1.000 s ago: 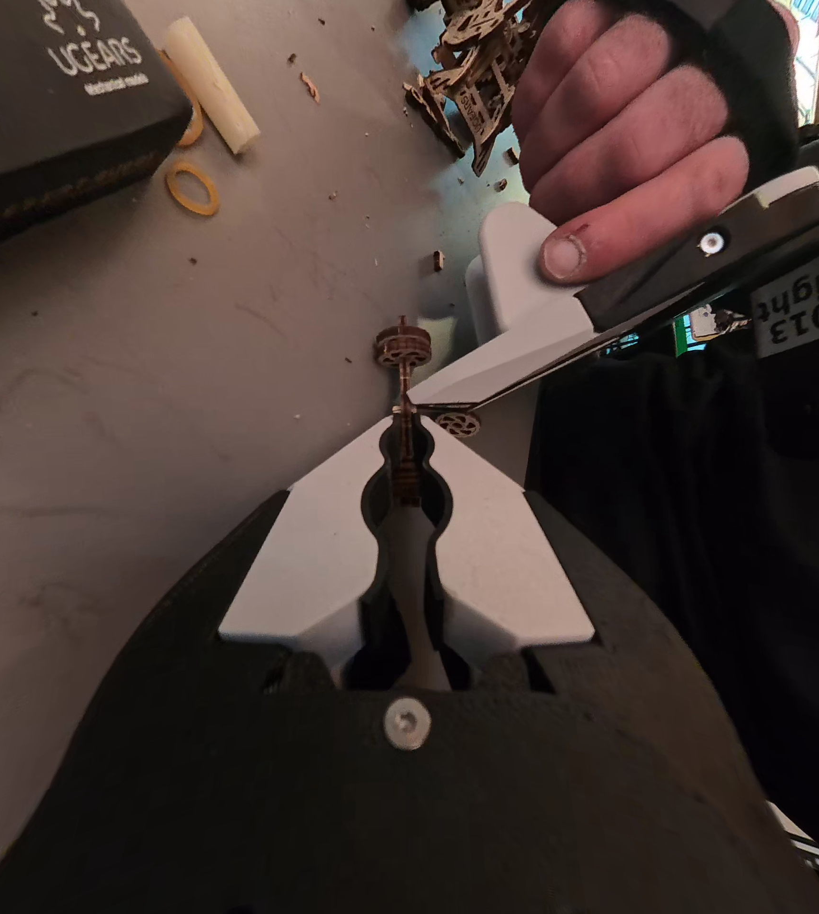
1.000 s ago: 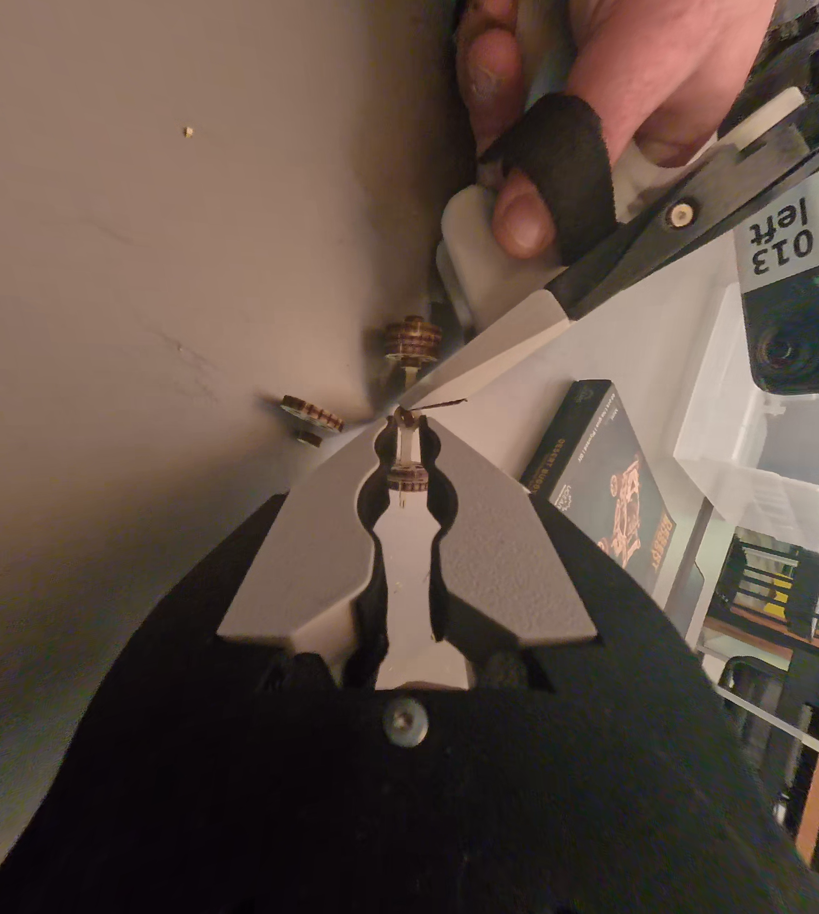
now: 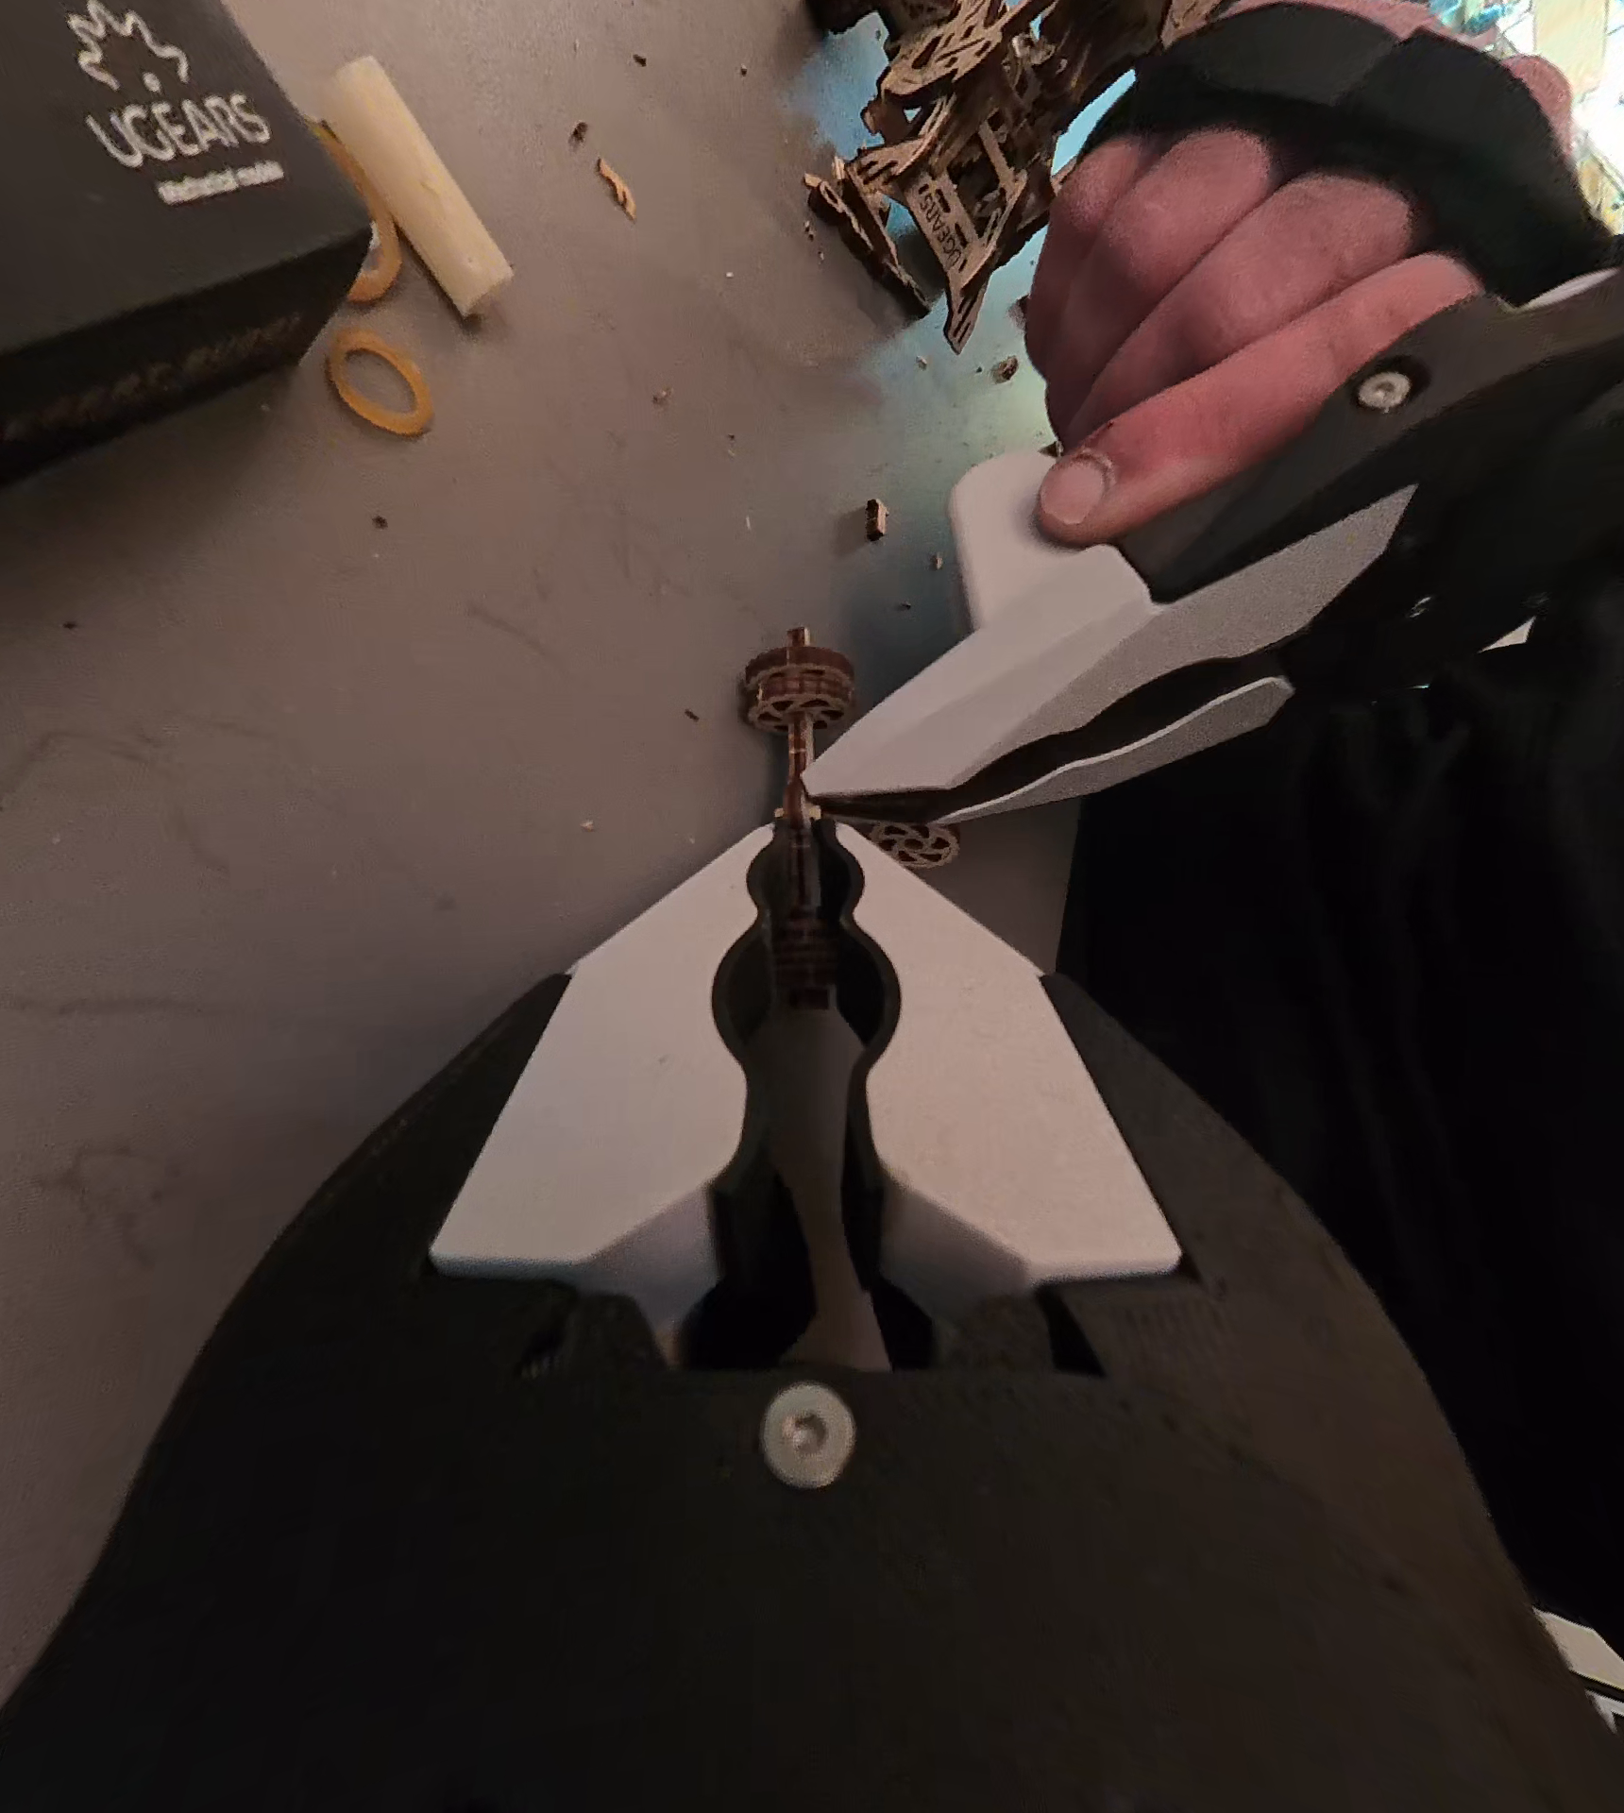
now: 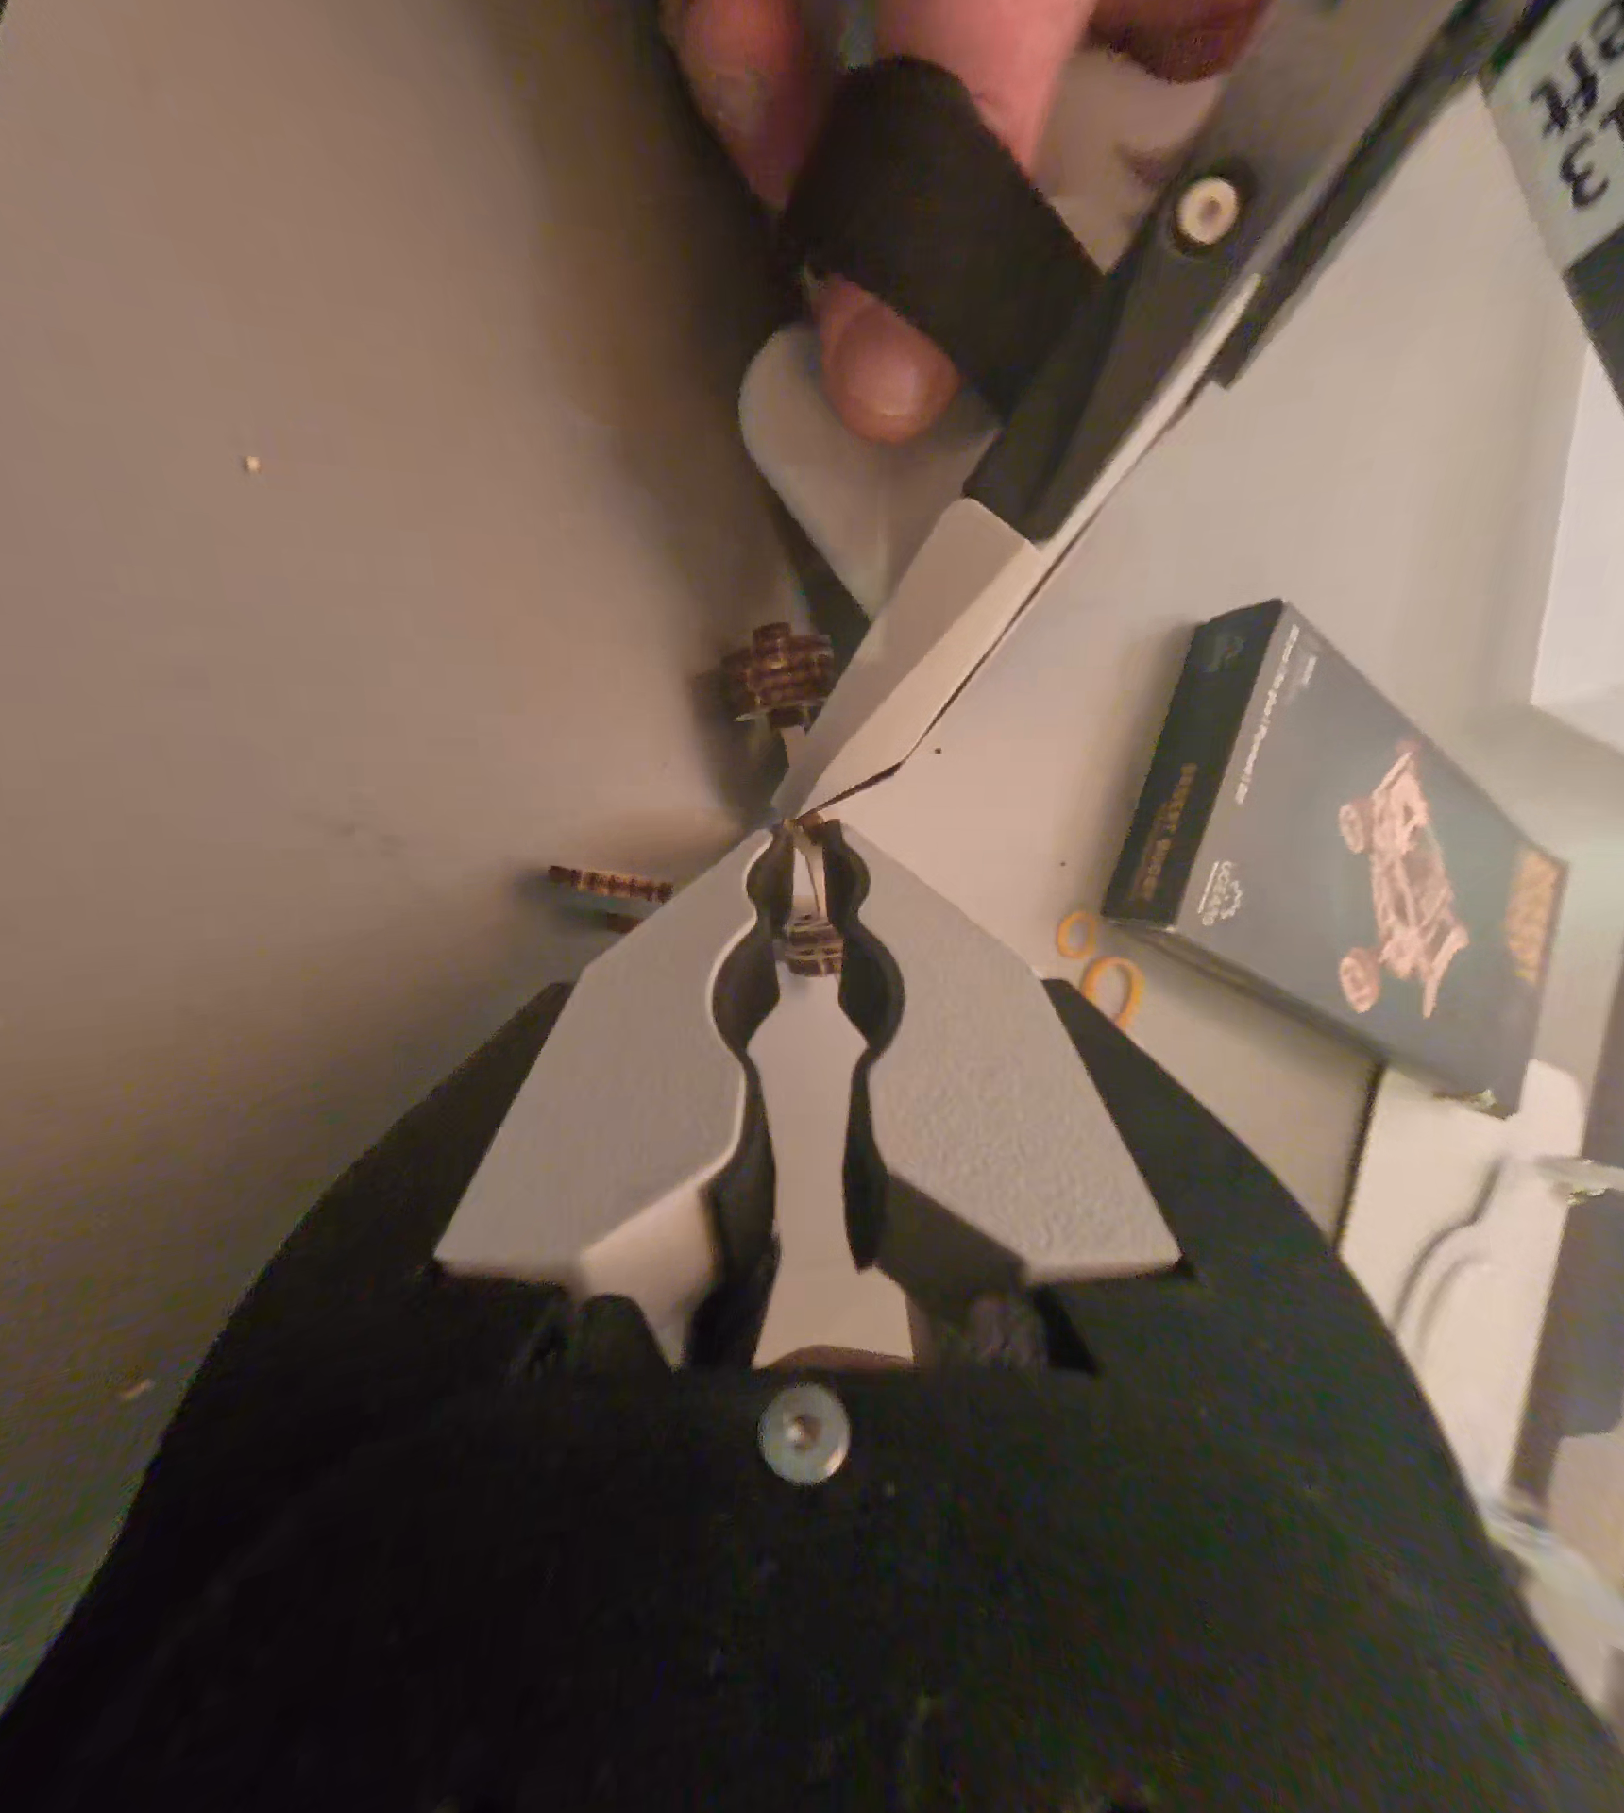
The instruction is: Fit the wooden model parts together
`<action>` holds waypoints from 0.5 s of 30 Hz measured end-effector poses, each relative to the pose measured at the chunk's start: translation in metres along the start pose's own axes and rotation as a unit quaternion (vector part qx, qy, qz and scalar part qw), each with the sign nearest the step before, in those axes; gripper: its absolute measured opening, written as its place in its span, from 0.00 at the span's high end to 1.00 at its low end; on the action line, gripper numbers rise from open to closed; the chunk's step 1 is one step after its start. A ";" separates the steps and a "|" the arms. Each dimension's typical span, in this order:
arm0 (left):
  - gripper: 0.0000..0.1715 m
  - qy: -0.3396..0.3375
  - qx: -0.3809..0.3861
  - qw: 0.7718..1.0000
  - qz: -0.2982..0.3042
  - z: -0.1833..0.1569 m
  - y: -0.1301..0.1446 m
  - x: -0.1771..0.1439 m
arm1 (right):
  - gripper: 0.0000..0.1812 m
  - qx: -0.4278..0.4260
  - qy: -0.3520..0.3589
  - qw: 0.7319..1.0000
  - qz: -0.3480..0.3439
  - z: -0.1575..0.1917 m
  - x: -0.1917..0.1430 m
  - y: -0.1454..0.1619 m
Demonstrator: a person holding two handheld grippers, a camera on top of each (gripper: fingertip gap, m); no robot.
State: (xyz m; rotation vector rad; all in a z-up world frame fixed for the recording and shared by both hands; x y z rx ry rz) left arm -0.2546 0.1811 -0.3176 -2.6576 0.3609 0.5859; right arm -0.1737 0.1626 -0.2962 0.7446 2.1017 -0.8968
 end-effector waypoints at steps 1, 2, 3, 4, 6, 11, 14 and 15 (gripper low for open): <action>0.99 -0.001 0.000 1.000 -0.002 0.000 0.000 0.000 | 0.98 0.016 -0.004 1.000 -0.001 -0.001 0.000 0.000; 0.99 -0.002 0.000 1.000 -0.004 0.000 0.000 -0.001 | 0.99 0.026 -0.005 1.000 -0.002 -0.001 0.000 0.000; 0.99 -0.003 -0.002 1.000 -0.008 0.001 -0.001 -0.001 | 0.99 0.038 -0.004 0.999 -0.004 -0.002 0.001 0.001; 0.98 -0.003 -0.003 1.000 -0.011 0.001 -0.001 -0.002 | 0.98 0.046 -0.006 0.999 -0.009 -0.003 0.001 0.001; 0.92 0.007 0.000 1.000 -0.014 -0.001 0.000 -0.003 | 0.98 0.050 -0.009 0.999 -0.018 -0.005 0.001 0.003; 0.99 -0.001 -0.004 1.000 0.003 0.001 0.002 -0.001 | 0.98 0.026 -0.021 0.999 -0.027 -0.003 0.000 0.002; 0.99 -0.004 -0.001 1.000 0.001 0.001 0.001 -0.001 | 0.98 0.034 -0.037 0.998 -0.030 -0.006 0.000 0.003; 0.99 -0.003 -0.003 1.000 0.002 0.001 0.001 -0.001 | 0.98 0.038 -0.048 0.998 -0.032 -0.007 0.000 0.002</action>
Point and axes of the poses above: each gripper's, where its closed fingertips meet, x out along the fingers, y out of its underside, z = x × y across the jaws, the point moved 6 cm from there along -x, back along the fingers, and after that the axes turned 8 degrees about -x, right-handed, at the moved point
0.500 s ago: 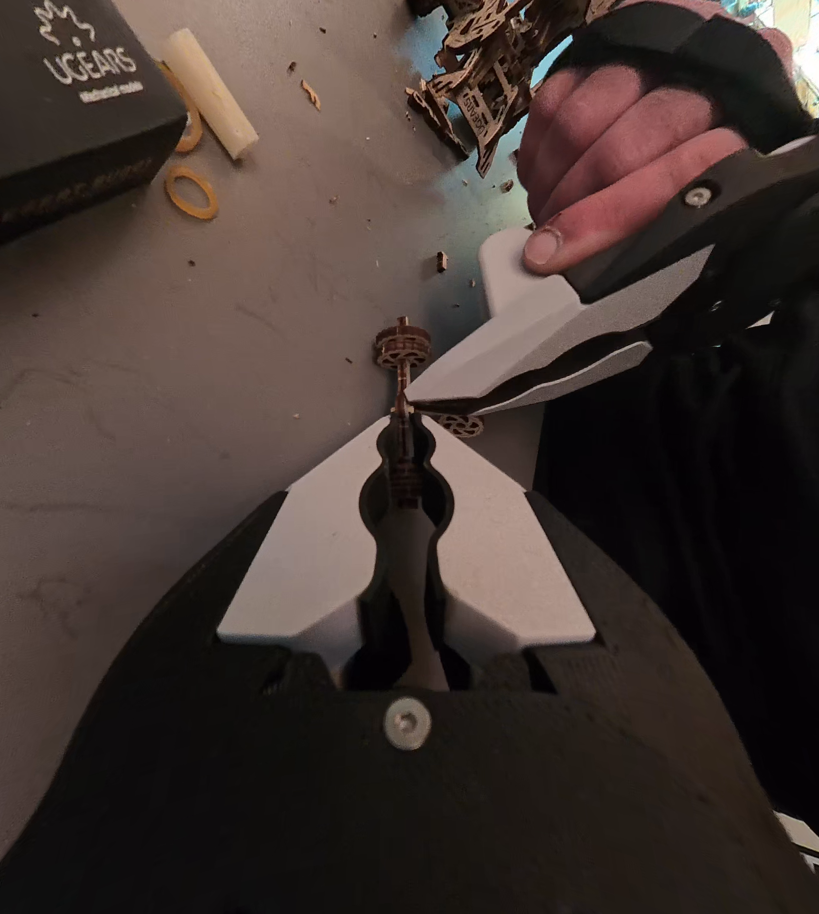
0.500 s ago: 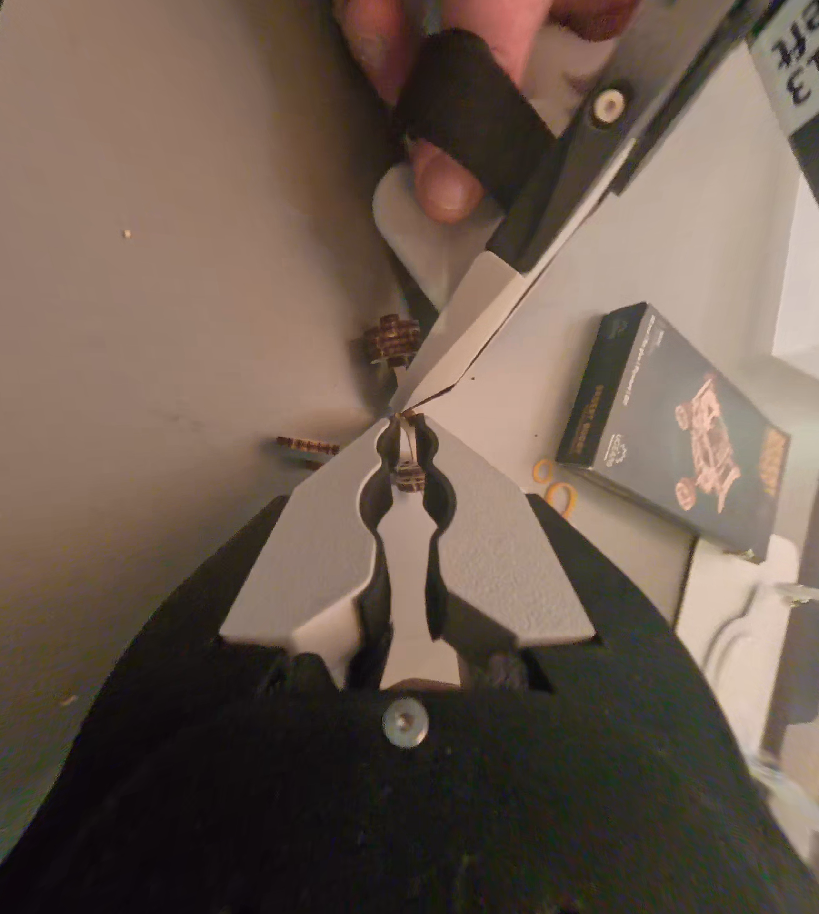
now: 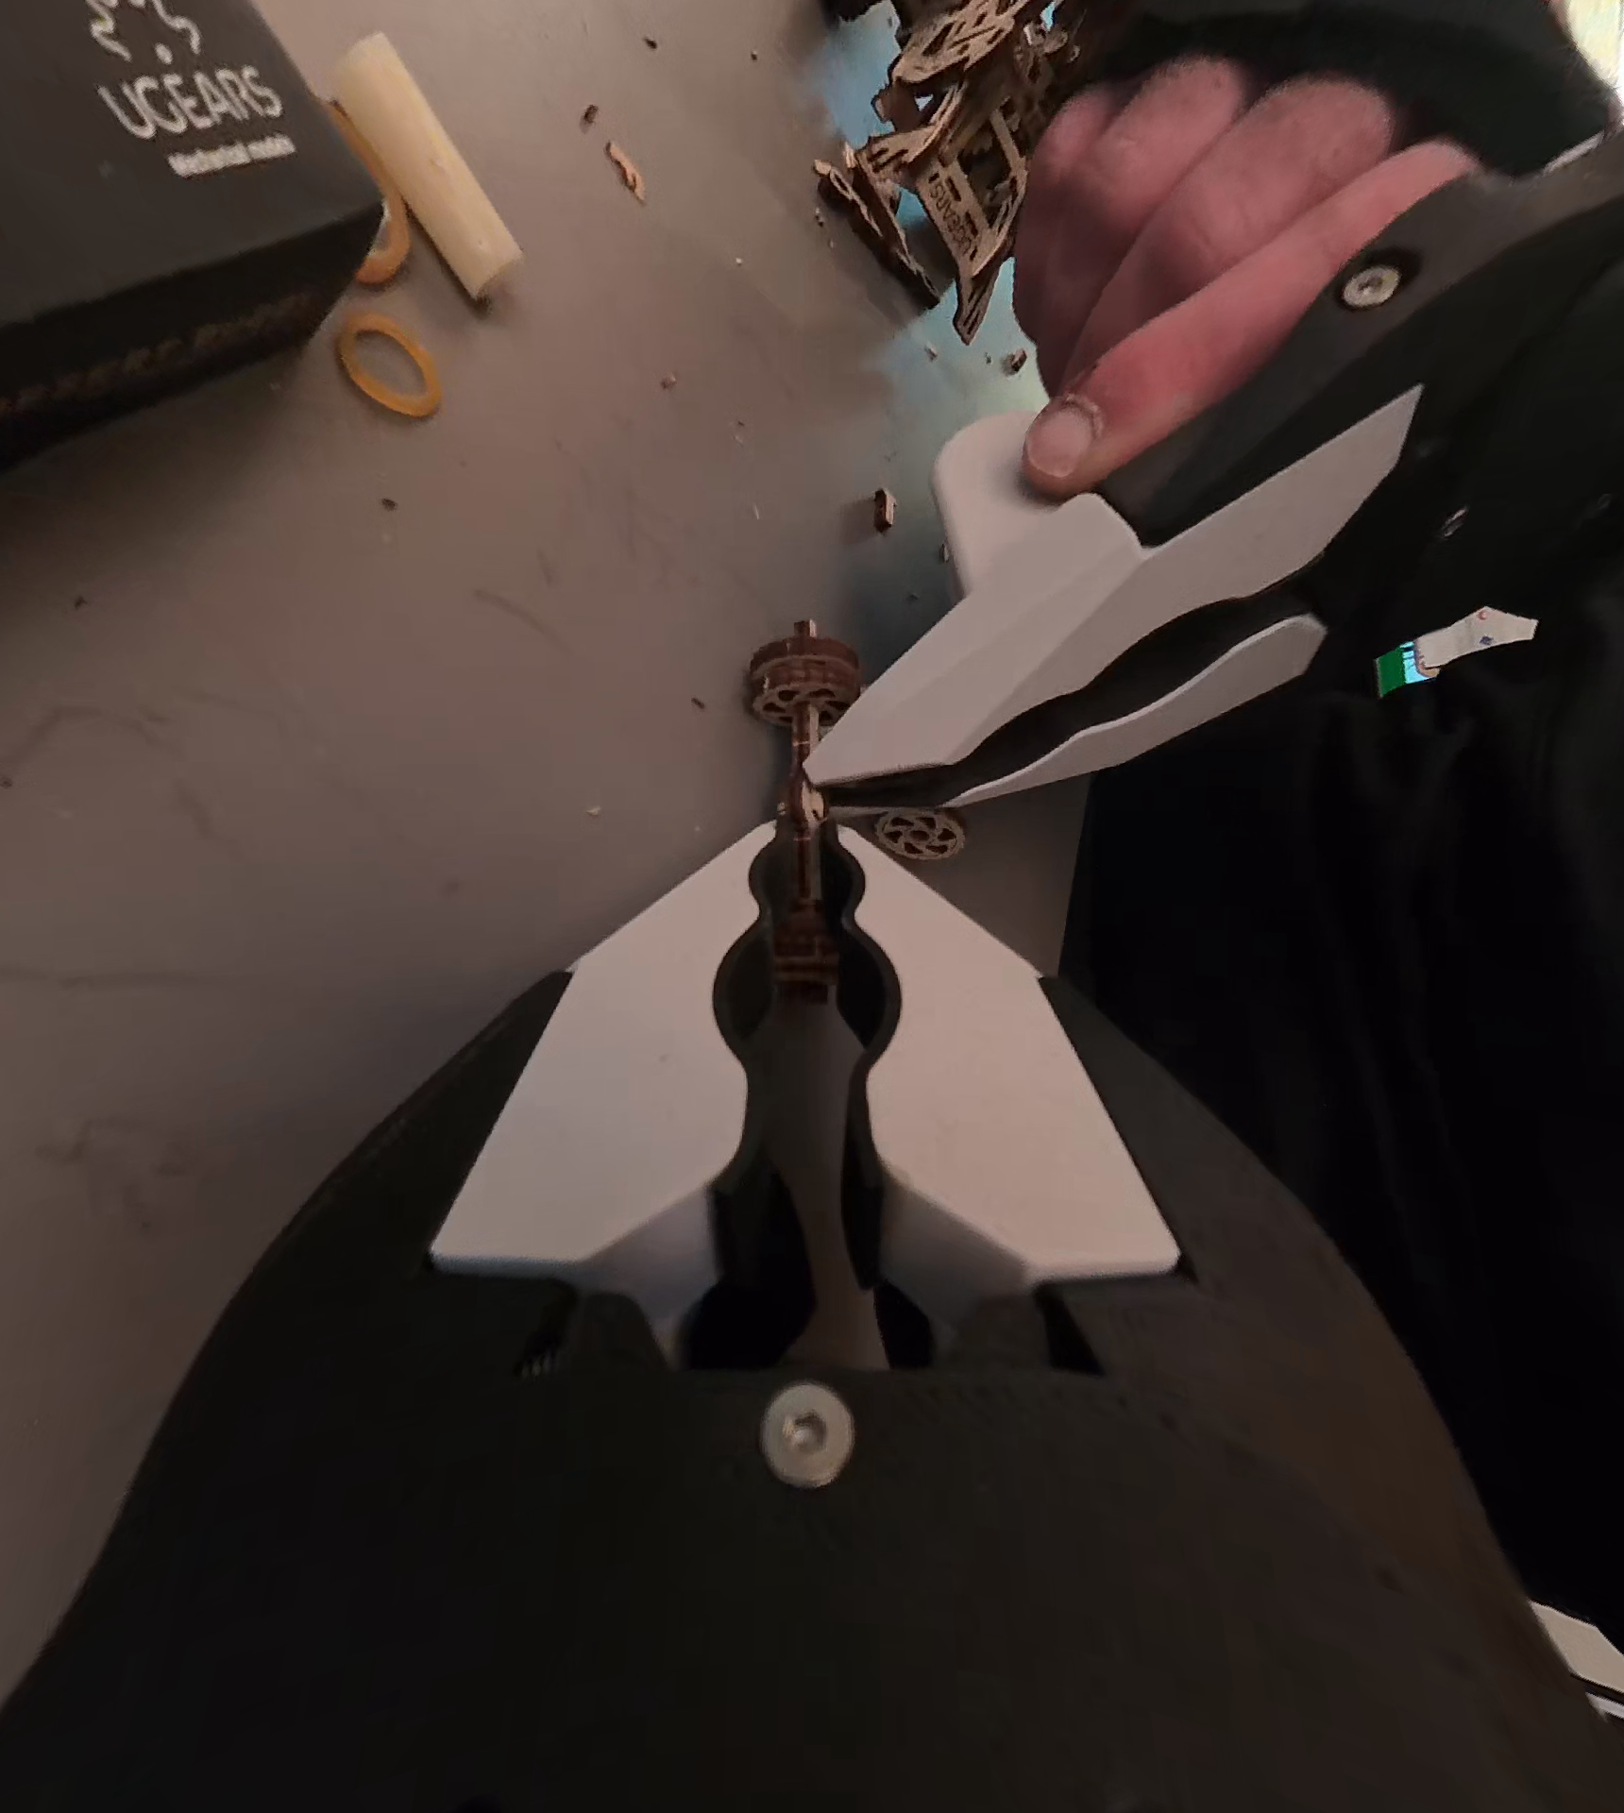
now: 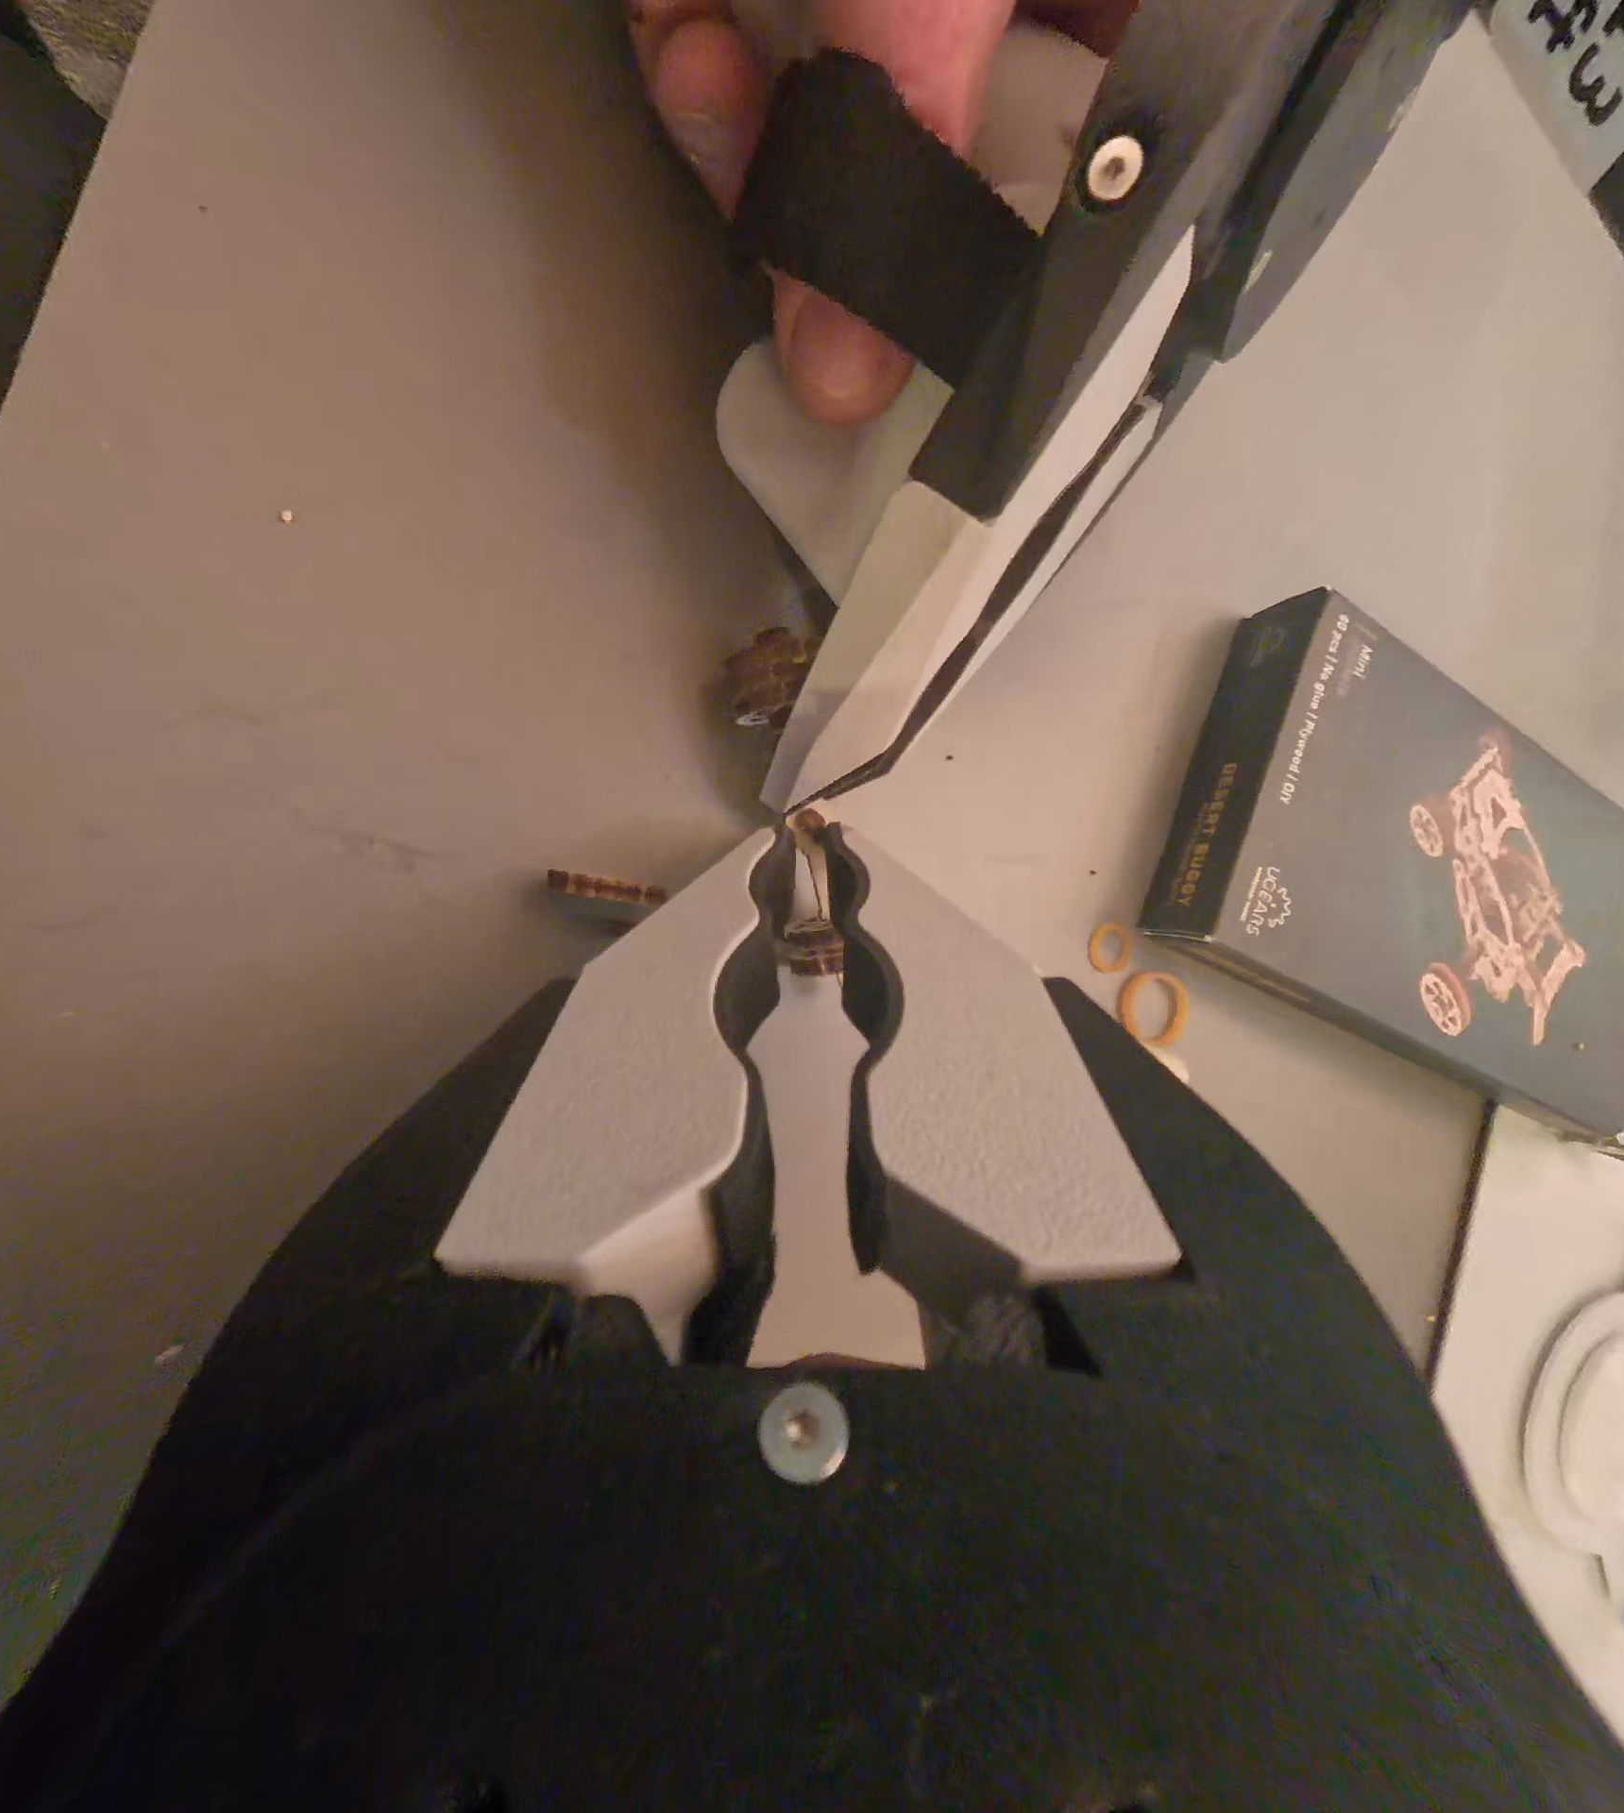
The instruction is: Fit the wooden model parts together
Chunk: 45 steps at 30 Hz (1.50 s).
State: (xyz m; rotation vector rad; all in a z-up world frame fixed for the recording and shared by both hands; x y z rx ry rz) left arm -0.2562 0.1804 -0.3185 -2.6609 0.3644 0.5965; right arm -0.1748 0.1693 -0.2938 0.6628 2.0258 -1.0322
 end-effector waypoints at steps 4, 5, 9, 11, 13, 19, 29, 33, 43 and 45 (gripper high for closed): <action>0.99 0.003 0.002 1.000 0.005 -0.001 0.001 0.001 | 1.00 -0.004 -0.026 1.000 -0.009 -0.009 -0.005 0.000; 0.99 0.003 0.002 1.000 0.005 -0.001 0.000 0.001 | 1.00 -0.014 -0.033 0.999 -0.008 -0.008 -0.004 0.000; 0.99 0.005 0.001 1.000 0.006 -0.001 0.000 0.001 | 1.00 -0.047 -0.041 0.998 -0.011 -0.006 -0.002 0.001; 0.99 0.005 0.001 1.000 0.006 -0.001 0.000 0.001 | 0.99 -0.059 -0.044 0.997 -0.021 -0.004 -0.001 0.000; 0.99 0.005 0.001 1.000 0.007 -0.001 0.000 0.001 | 1.00 -0.071 -0.042 0.996 -0.017 -0.004 -0.001 -0.001; 0.99 0.004 0.002 1.000 0.007 -0.001 0.000 0.001 | 1.00 -0.134 -0.038 0.990 0.005 -0.004 0.000 -0.004; 0.99 -0.009 0.012 1.000 -0.001 -0.001 0.000 0.000 | 1.00 -0.076 -0.053 0.996 0.009 -0.008 0.001 -0.002; 0.99 -0.014 0.018 1.000 -0.002 -0.002 0.000 0.001 | 1.00 -0.014 -0.037 0.999 -0.004 -0.006 0.001 0.000; 0.99 -0.024 0.028 0.999 -0.008 -0.002 0.001 0.000 | 1.00 0.123 -0.018 0.992 -0.035 -0.005 0.001 0.004; 0.99 -0.025 0.030 0.999 -0.007 -0.002 0.001 0.001 | 1.00 0.109 -0.009 0.994 -0.031 -0.003 0.001 0.004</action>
Point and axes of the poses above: each gripper's, where its closed fingertips meet, x out along the fingers, y out of its underside, z = x × y across the jaws, the point moved 6 cm from there along -x, back along the fingers, and after that the axes turned 8 degrees about -x, right-handed, at the moved point
